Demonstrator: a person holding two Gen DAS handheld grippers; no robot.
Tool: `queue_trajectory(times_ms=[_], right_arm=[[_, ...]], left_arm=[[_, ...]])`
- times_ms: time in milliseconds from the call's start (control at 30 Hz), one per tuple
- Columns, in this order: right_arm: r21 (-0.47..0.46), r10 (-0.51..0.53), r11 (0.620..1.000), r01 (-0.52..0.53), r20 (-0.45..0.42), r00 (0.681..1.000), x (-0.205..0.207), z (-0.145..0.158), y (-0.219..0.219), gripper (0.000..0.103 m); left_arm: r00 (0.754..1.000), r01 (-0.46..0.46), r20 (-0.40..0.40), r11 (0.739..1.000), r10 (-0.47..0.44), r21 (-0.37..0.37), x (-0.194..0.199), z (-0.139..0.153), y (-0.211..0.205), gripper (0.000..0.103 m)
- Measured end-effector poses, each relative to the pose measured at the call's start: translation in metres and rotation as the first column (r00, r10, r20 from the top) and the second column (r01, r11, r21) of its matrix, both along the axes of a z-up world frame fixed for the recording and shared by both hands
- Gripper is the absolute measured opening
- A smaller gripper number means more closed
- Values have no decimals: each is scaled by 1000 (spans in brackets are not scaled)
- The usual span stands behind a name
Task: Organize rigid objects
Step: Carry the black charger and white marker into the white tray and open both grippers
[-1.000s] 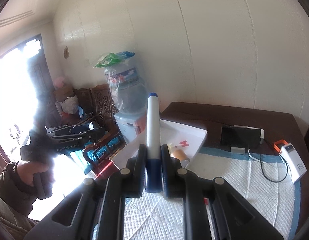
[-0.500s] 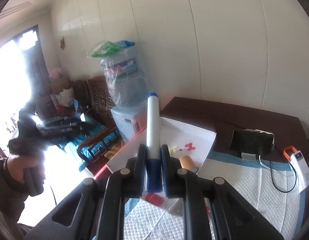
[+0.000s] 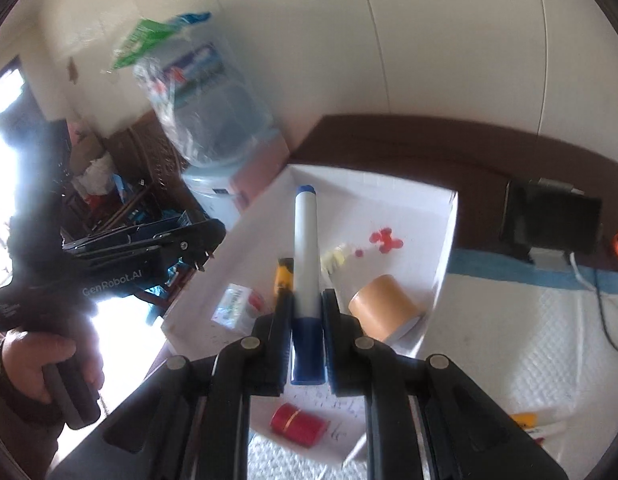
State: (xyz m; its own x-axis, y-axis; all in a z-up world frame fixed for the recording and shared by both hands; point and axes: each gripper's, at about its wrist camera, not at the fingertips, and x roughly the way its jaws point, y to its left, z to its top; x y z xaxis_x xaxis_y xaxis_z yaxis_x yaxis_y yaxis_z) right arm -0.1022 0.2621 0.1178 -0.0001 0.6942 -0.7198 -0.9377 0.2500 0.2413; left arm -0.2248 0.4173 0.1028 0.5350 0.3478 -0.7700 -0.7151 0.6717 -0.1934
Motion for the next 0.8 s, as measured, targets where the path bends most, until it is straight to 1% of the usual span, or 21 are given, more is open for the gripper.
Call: queue_trajectory(times_ms=[100,200,233,300,333,367,400,433,467,533,567,600,633,800], right_arm=[[-17,-10,1000,10,-1,1000,1,-11,9,13],[-34,-14,999,15,5,1000,2,-18,15,13],[-43,-20,999,21,3,1000,2,-22,16,13],[-50,-31,998,31,-2,1000,4,-26,18,14],[-60,-26,998,26,-6,1000,4,-28,18,17],[-67,-23,998,22,-8,1000,3,-29,20,36],[-72,-25,997,24,-7,1000,3,-30,19,65],[-64,-32,997,32,0,999,2,-29,16,76],[-53,-35,998,36,8,999,0,-28,14,86],[-37,-32,999,34,40,999,-5,-23,10,86],[-28,-29,999,31,55,998,-8,-20,7,88],[-21,-27,999,29,62,998,-10,-18,5,93],[-9,-23,1000,24,72,997,-13,-15,1,95],[32,-13,999,10,111,994,-26,0,-14,97]], left_arm=[[999,-17,-46,1000,16,-13,7,-16,5,50],[997,-41,-71,999,40,-19,8,-29,11,50],[996,-54,-74,998,53,-15,6,-31,12,52],[994,-77,-80,997,77,3,3,-32,13,76],[993,-87,-84,996,88,18,2,-32,13,97],[992,-96,-84,995,99,39,1,-32,13,103],[991,-103,-83,993,107,53,-1,-31,12,103],[990,-108,-88,993,113,57,-3,-30,12,103],[989,-111,-90,992,116,56,-4,-29,11,103],[990,-115,-78,992,119,57,-7,-25,8,103],[990,-116,-73,991,121,61,-8,-23,6,103],[990,-116,-70,991,120,64,-9,-20,4,103],[991,-114,-65,991,119,69,-10,-17,1,103],[993,-111,-37,989,115,99,-18,3,-19,103]])
